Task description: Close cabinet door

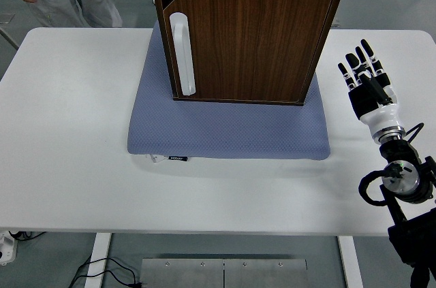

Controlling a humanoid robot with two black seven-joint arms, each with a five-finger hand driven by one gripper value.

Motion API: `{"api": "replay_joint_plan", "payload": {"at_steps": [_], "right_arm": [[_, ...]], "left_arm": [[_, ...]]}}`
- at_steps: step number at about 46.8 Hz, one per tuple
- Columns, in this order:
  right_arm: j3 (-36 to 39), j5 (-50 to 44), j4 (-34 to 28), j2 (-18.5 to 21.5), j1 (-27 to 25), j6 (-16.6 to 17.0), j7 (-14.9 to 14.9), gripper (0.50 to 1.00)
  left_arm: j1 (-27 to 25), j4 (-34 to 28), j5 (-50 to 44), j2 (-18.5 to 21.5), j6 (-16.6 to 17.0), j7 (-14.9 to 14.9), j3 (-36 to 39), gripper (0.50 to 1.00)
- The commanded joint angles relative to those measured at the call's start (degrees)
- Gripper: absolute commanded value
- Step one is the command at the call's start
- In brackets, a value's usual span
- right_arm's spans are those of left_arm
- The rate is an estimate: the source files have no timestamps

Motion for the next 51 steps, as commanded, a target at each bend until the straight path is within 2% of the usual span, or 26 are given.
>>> {"api": "replay_joint_plan", "payload": {"at_steps": [1, 13, 51], "right_arm": [[0.1, 0.1, -0.8, 0.3, 0.6, 0.0, 0.0, 1.000], [0.1, 2.4, -3.0, 0.4, 2.4, 0.1, 0.0, 1.000], [0.3, 3.1, -2.8, 0.4, 0.9, 0.3, 0.0, 1.000]], "left_arm": [[0.0, 0.0, 0.0, 0.0, 0.0, 0.0, 0.0, 1.000], [0.0, 0.0, 0.0, 0.0, 0.0, 0.0, 0.0, 1.000], [0.0, 0.0, 0.0, 0.0, 0.0, 0.0, 0.0, 1.000]]}}
